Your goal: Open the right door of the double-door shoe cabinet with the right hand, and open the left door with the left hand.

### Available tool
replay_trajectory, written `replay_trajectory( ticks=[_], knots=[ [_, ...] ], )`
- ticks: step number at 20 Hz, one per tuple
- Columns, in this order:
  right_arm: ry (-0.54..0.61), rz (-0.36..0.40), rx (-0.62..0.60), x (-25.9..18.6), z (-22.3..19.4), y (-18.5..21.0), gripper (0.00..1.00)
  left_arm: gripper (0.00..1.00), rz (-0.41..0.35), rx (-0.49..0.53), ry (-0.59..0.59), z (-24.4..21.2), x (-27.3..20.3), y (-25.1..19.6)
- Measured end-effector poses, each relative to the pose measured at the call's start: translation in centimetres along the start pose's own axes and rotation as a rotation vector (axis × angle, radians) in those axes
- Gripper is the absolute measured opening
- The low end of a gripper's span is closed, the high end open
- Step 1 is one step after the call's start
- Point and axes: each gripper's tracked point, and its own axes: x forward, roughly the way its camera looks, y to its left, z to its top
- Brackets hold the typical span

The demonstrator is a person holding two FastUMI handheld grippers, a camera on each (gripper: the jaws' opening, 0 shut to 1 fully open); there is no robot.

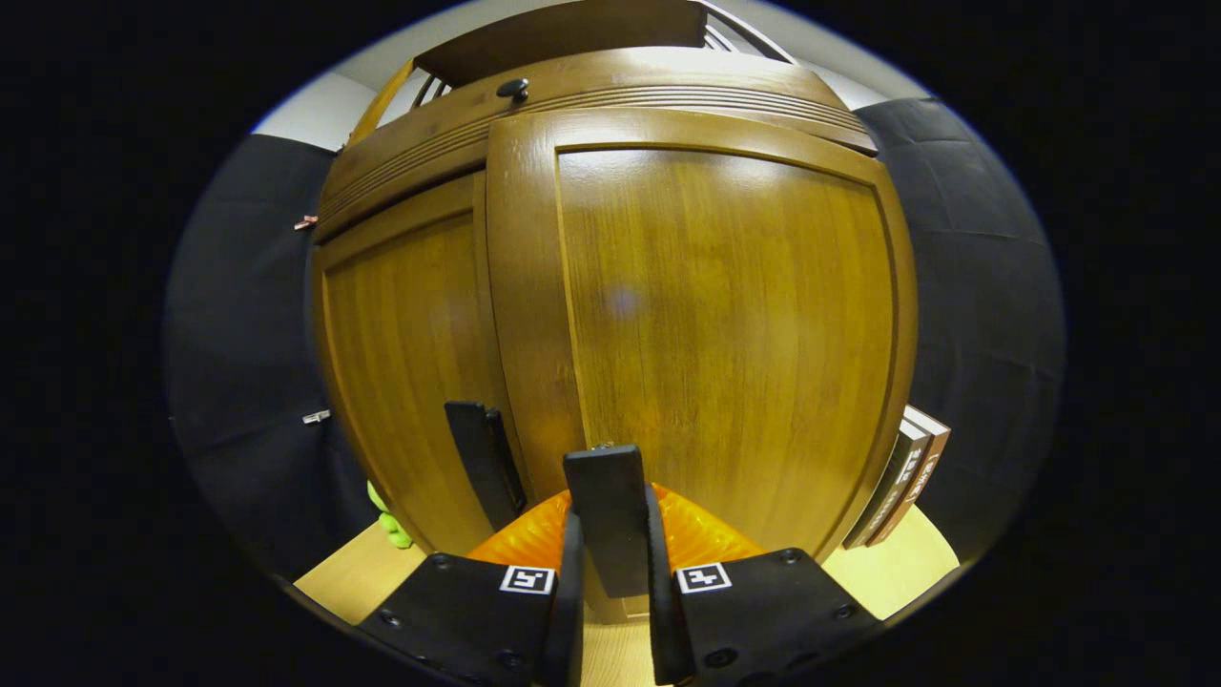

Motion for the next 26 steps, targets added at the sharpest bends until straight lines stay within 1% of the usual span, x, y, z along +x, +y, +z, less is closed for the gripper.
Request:
replay_trajectory(
  ticks=[2, 6, 7, 9, 10, 14, 17, 18, 19, 21, 26],
  knots=[
    [-0.002, 0.007, -0.006, -0.3, 0.3, -0.1, 0.32, 0.94, -0.005, 0.003, -0.007, 0.3, -0.3, -0.9],
    [0.013, 0.024, 0.037, -1.1, 0.8, -0.3, 0.32, 0.95, -0.004, 0.002, -0.026, 0.7, -0.9, -2.9],
    [0.015, 0.025, 0.039, -1.1, 1.1, -0.4, 0.31, 0.94, -0.005, 0.000, -0.028, 0.8, -1.0, -3.5],
    [0.018, 0.025, 0.034, -1.1, 1.5, -0.5, 0.31, 0.95, -0.009, -0.005, -0.030, 0.9, -1.1, -4.4],
    [0.021, 0.024, 0.038, -1.1, 1.8, -0.6, 0.32, 0.94, -0.011, -0.005, -0.028, 1.0, -1.2, -5.0],
    [0.033, 0.007, 0.063, -3.0, 1.2, -1.7, 0.31, 0.95, -0.024, 0.003, -0.032, 1.2, -1.1, -7.2],
    [0.044, -0.001, 0.069, -3.6, 1.2, -2.3, 0.30, 0.94, -0.036, -0.002, -0.046, 1.6, -0.8, -9.0],
    [0.046, -0.004, 0.076, -3.7, 1.2, -2.5, 0.27, 0.94, -0.039, -0.005, -0.047, 1.8, -0.6, -9.7],
    [0.052, -0.003, 0.080, -4.0, 1.1, -2.6, 0.30, 0.95, -0.039, -0.011, -0.047, 1.8, -0.4, -10.2],
    [0.055, -0.001, 0.080, -4.3, 1.1, -3.0, 0.30, 0.94, -0.044, -0.020, -0.055, 2.3, -0.2, -11.4],
    [0.013, -0.015, 0.053, -4.1, 2.1, -4.5, 0.28, 0.95, -0.051, -0.012, -0.065, 2.9, -0.1, -13.7]
  ],
)
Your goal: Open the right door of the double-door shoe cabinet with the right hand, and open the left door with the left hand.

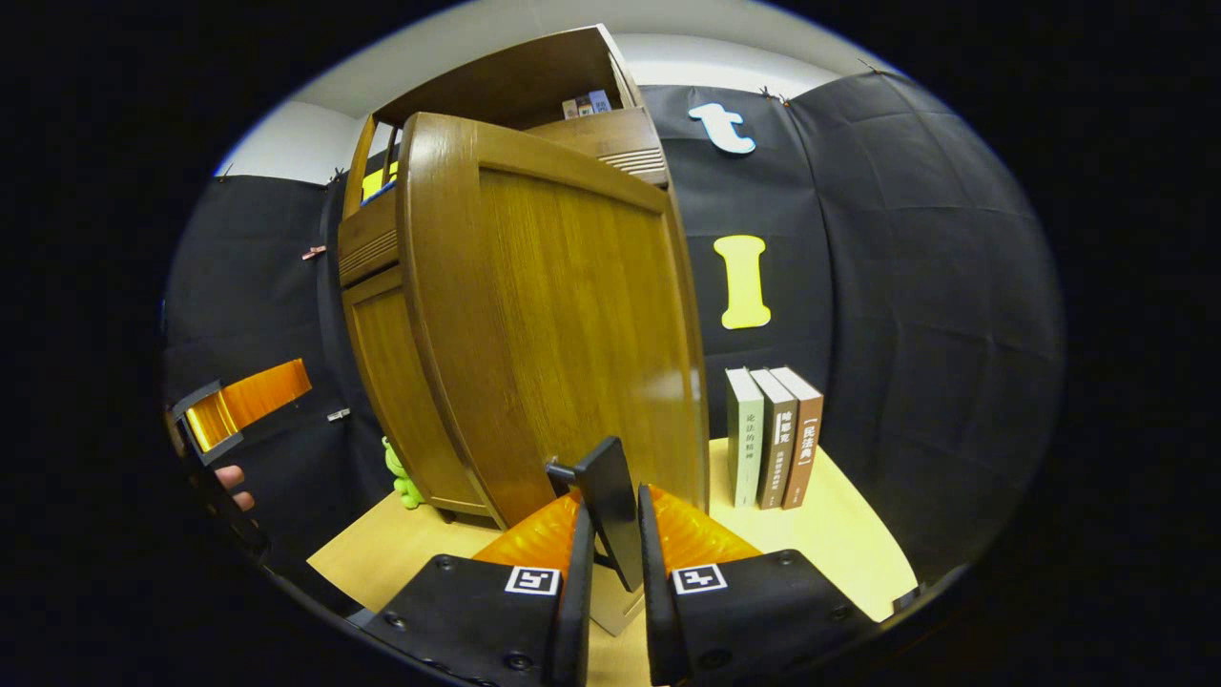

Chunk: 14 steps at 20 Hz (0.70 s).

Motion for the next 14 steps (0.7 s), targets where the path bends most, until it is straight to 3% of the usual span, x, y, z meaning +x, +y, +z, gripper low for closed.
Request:
replay_trajectory(
  ticks=[10, 14],
  knots=[
    [-0.022, -0.114, 0.000, -0.6, 0.8, -3.9, 0.22, 0.95, -0.010, 0.013, 0.009, 0.0, 0.7, -1.9],
    [0.002, -0.107, -0.012, -1.0, 0.6, -4.4, 0.22, 0.96, -0.025, 0.022, 0.022, -0.2, 0.7, -2.3]
  ],
)
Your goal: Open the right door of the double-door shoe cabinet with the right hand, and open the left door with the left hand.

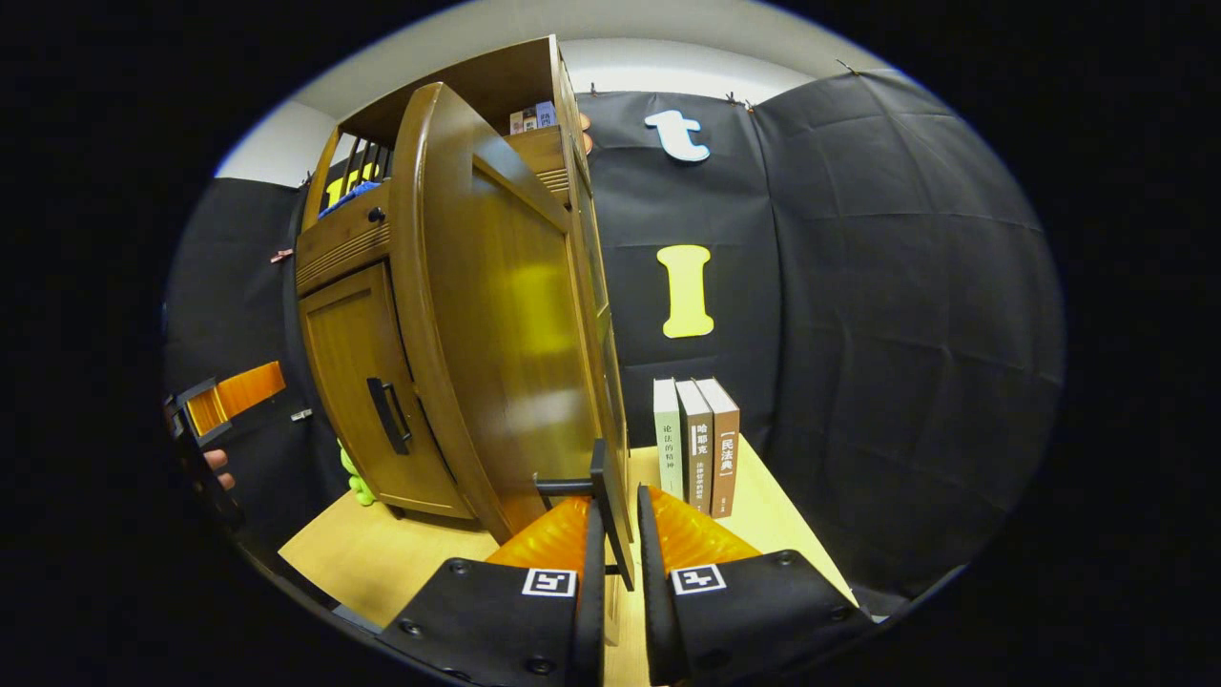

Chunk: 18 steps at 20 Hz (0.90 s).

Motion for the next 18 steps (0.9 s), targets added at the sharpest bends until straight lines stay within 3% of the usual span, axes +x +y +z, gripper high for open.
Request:
replay_trajectory(
  ticks=[6, 8, 10, 12, 15, 17, 18],
  knots=[
    [-0.013, -0.050, -0.026, -0.1, 0.5, -1.6, 0.22, 0.95, -0.013, 0.013, 0.018, -0.3, 0.8, -0.2],
    [-0.011, -0.088, 0.010, -0.4, 0.5, -1.8, 0.27, 0.94, -0.013, 0.013, 0.026, -0.3, 1.1, -0.2],
    [-0.023, -0.164, 0.006, -1.4, 0.8, -3.6, 0.34, 0.94, -0.011, 0.023, 0.024, -0.2, 1.3, -0.3],
    [-0.046, -0.212, 0.010, -2.8, 2.0, -5.6, 0.63, 0.94, -0.015, 0.039, 0.022, -0.3, 2.1, -0.3],
    [-0.094, -0.231, 0.042, -4.6, 3.5, -5.6, 1.00, 0.94, -0.012, 0.043, 0.032, -0.6, 3.6, -0.4],
    [-0.150, -0.205, 0.015, -6.2, 5.1, -4.1, 1.00, 0.94, -0.007, 0.050, 0.034, -0.8, 4.9, -0.2],
    [-0.159, -0.207, -0.004, -7.0, 5.5, -3.6, 0.92, 0.94, -0.006, 0.054, 0.036, -1.1, 5.5, -0.1]
  ],
)
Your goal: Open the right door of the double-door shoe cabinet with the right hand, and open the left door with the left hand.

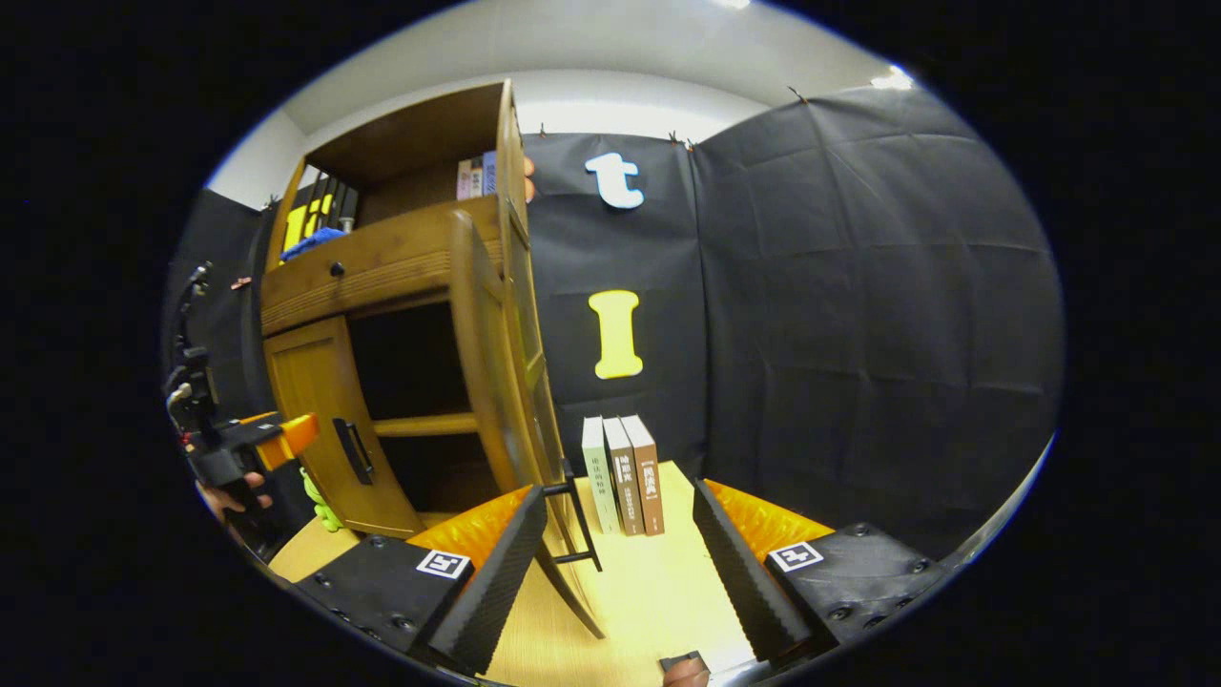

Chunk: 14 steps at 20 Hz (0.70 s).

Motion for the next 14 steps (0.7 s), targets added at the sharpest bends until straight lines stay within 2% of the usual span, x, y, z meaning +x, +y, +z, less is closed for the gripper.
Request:
replay_trajectory(
  ticks=[1, 4, 7, 9, 14],
  knots=[
    [-0.002, 0.027, 0.004, -1.3, 0.5, 0.9, 1.00, 0.94, 0.002, 0.003, 0.005, -0.6, 0.4, 0.2],
    [0.022, 0.097, 0.055, -3.8, 0.4, 4.7, 0.98, 0.94, 0.033, 0.025, 0.027, -2.4, 2.3, 1.0],
    [0.018, 0.148, 0.028, -4.2, 0.2, 8.2, 1.00, 0.94, 0.045, 0.017, 0.040, -4.1, 3.6, 1.7],
    [0.025, 0.180, 0.025, -4.2, -0.1, 10.4, 0.98, 0.94, 0.053, 0.006, 0.035, -4.8, 4.6, 2.3],
    [-0.012, 0.194, 0.006, -2.4, 0.3, 13.9, 0.98, 0.95, 0.012, 0.041, 0.011, -6.0, 6.8, 2.1]
  ],
)
